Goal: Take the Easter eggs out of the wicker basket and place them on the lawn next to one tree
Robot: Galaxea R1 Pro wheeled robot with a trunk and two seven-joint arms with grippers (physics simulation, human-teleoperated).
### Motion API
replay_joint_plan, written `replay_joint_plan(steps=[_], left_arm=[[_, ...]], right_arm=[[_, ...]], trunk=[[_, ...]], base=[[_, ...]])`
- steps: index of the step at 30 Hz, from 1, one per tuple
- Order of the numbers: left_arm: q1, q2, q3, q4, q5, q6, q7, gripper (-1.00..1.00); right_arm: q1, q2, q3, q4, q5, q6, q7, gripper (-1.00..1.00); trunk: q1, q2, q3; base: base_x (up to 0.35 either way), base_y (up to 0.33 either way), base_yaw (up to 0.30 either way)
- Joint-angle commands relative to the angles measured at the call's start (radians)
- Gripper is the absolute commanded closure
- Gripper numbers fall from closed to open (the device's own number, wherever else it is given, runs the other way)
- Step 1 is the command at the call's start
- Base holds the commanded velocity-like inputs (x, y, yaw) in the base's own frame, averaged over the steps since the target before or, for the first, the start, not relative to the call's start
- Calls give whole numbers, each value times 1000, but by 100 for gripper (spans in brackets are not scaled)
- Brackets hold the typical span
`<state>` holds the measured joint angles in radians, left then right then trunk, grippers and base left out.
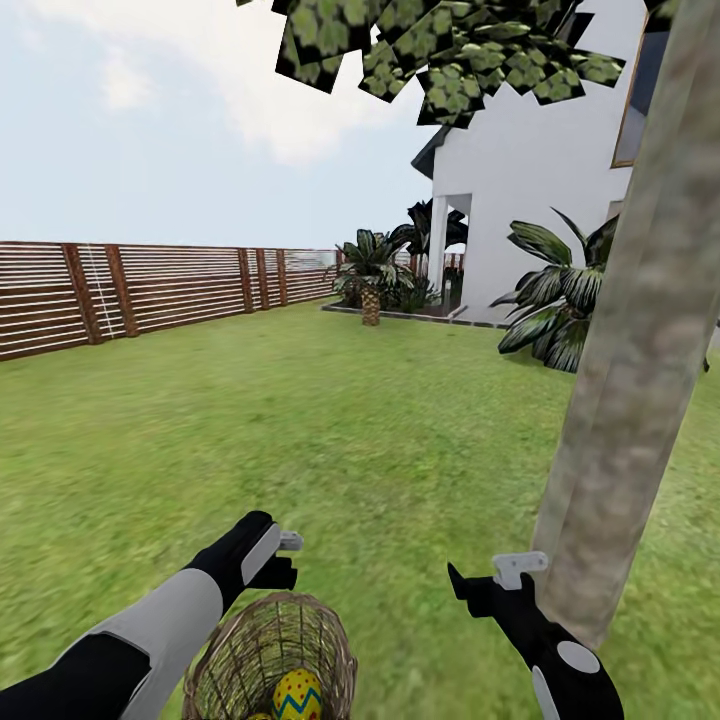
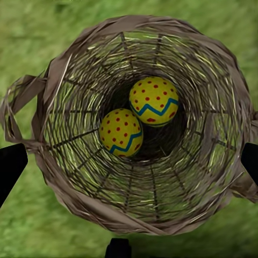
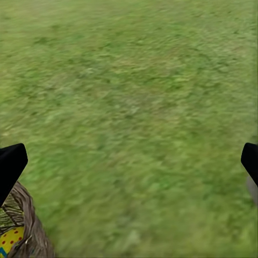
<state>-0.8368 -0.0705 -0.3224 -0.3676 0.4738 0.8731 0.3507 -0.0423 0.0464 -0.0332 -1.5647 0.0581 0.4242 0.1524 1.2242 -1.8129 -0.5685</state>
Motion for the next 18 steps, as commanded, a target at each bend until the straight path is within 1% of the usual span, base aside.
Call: replay_joint_plan(steps=[1,18], left_arm=[[-1,1,-7,-1,10,2,7,-100],[1,3,-10,-2,5,-9,3,-100]], right_arm=[[-1,1,-3,-1,6,5,9,-100],[-1,1,-4,-1,8,5,9,-100]], trunk=[[4,-8,-4],[69,-127,-58]], base=[[0,0,0],[0,0,0]])
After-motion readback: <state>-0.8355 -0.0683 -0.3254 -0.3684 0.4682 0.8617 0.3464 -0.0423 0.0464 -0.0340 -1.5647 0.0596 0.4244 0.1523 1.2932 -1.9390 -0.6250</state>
